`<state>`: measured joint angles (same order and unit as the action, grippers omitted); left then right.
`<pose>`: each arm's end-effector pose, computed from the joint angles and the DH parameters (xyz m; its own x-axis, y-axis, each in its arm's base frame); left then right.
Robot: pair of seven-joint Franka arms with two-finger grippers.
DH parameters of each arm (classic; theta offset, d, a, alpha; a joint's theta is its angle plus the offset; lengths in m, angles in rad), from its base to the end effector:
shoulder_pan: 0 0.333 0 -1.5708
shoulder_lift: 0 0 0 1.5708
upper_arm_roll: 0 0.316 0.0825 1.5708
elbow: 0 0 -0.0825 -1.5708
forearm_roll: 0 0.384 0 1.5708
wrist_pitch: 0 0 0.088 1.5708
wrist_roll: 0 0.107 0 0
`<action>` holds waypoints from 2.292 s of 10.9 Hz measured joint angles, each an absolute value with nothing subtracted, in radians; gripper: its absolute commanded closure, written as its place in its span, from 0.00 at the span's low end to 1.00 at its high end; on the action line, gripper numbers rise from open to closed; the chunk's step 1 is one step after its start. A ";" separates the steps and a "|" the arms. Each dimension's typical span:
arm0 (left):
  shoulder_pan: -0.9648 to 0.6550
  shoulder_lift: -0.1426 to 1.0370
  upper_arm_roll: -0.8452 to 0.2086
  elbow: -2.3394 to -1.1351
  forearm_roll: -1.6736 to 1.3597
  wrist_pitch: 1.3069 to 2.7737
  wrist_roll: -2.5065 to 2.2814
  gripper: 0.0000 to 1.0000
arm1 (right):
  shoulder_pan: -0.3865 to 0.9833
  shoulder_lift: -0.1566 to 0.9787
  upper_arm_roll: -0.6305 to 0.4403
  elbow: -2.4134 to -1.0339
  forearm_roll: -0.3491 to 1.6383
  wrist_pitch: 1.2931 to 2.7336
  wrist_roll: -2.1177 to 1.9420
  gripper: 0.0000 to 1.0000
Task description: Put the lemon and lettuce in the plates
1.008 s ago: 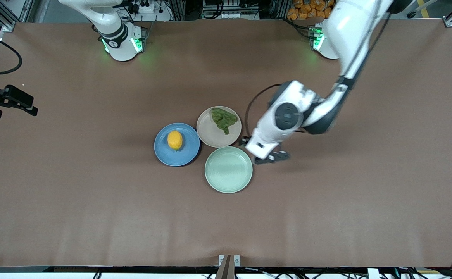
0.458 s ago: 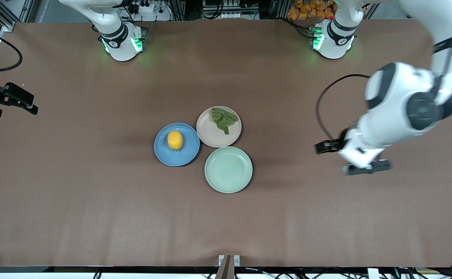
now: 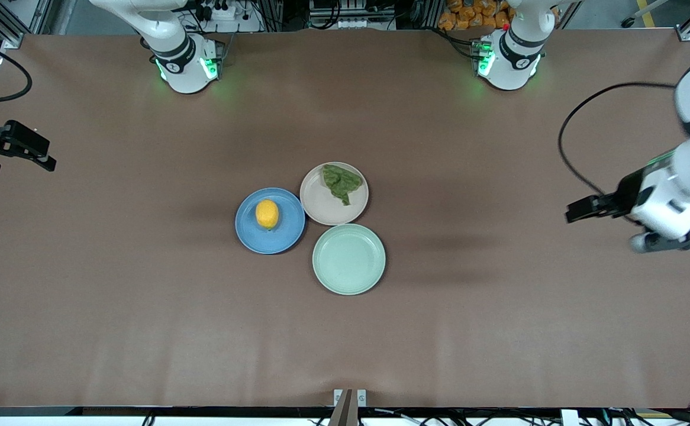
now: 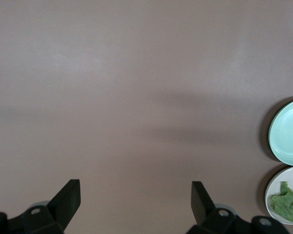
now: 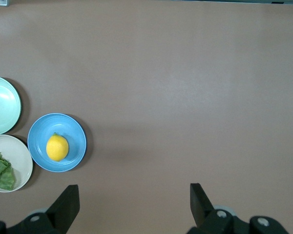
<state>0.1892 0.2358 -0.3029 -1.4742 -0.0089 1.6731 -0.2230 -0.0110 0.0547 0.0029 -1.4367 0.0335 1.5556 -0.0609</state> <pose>0.6256 -0.0524 0.5453 0.9924 0.1154 -0.0432 0.1183 -0.9905 0.0707 0.5706 -0.0010 0.6556 0.9964 0.0533 0.0661 0.0553 -0.9980 -0.0296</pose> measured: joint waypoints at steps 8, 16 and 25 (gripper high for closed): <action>0.017 0.133 -0.072 -1.467 -0.009 1.592 -0.192 0.00 | -0.015 0.053 0.003 -1.437 0.033 1.557 -0.061 0.00; 0.020 0.130 -0.090 -1.466 -0.009 1.593 -0.192 0.00 | -0.024 0.053 0.004 -1.439 0.033 1.560 -0.061 0.00; 0.020 0.116 -0.098 -1.465 -0.009 1.593 -0.192 0.00 | -0.028 0.053 0.005 -1.444 0.034 1.559 -0.061 0.00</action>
